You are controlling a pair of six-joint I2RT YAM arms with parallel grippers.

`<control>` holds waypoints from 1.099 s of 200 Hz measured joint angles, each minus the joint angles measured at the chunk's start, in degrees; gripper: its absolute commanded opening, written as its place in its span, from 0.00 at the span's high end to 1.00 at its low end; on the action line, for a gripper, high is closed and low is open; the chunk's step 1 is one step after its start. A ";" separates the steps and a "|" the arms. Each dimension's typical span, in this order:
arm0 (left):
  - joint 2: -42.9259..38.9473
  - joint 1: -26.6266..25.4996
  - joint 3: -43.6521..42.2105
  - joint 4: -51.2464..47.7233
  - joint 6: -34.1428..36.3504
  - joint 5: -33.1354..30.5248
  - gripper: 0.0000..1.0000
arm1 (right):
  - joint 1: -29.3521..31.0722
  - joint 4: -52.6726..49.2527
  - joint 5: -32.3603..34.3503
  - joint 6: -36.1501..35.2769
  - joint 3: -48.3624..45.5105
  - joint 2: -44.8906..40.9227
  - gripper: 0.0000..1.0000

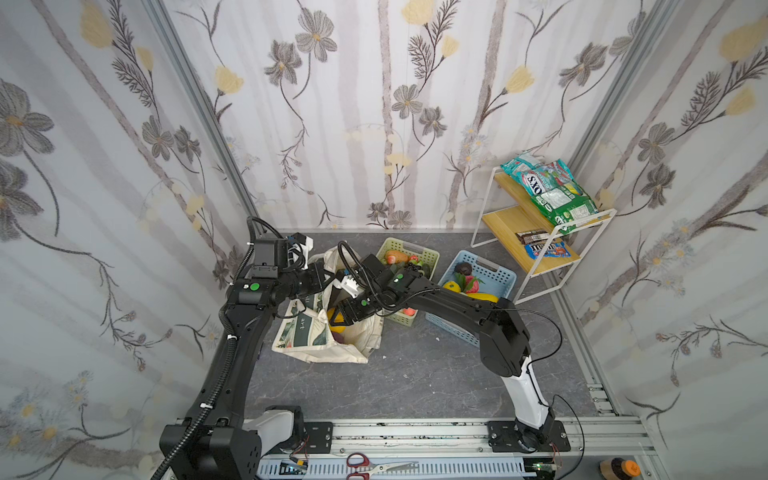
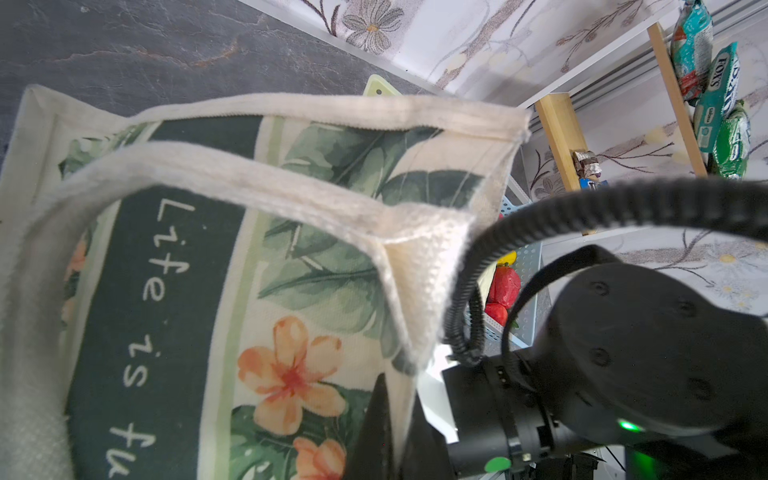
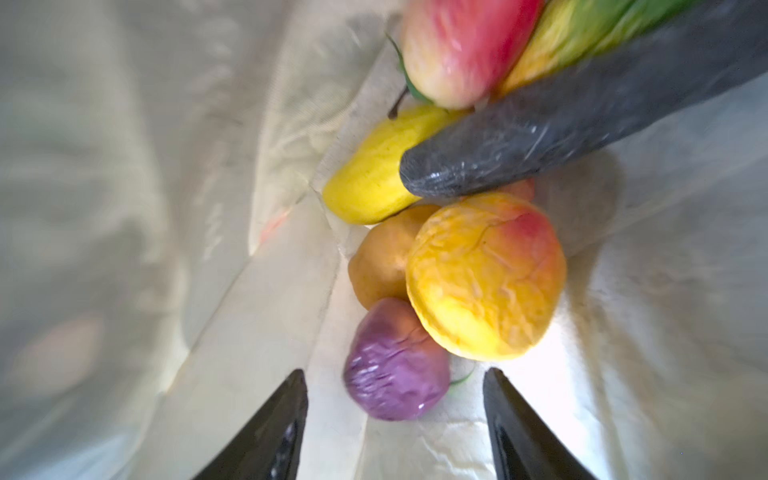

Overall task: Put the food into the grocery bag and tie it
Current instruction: 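Open the right gripper to release the purple cabbage in the bag, then lift the open right gripper out of the bag toward the baskets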

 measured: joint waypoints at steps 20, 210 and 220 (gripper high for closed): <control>-0.31 0.31 -0.72 0.39 -0.02 0.00 1.00 | -0.79 0.26 0.76 0.35 -3.21 -3.98 0.33; -0.87 0.79 -2.49 2.12 -2.16 0.22 1.00 | -8.13 6.08 12.11 5.90 -26.99 -21.24 0.64; -0.87 0.79 -2.49 2.12 -2.16 0.22 1.00 | -7.93 7.13 11.74 6.34 -27.02 -20.94 0.69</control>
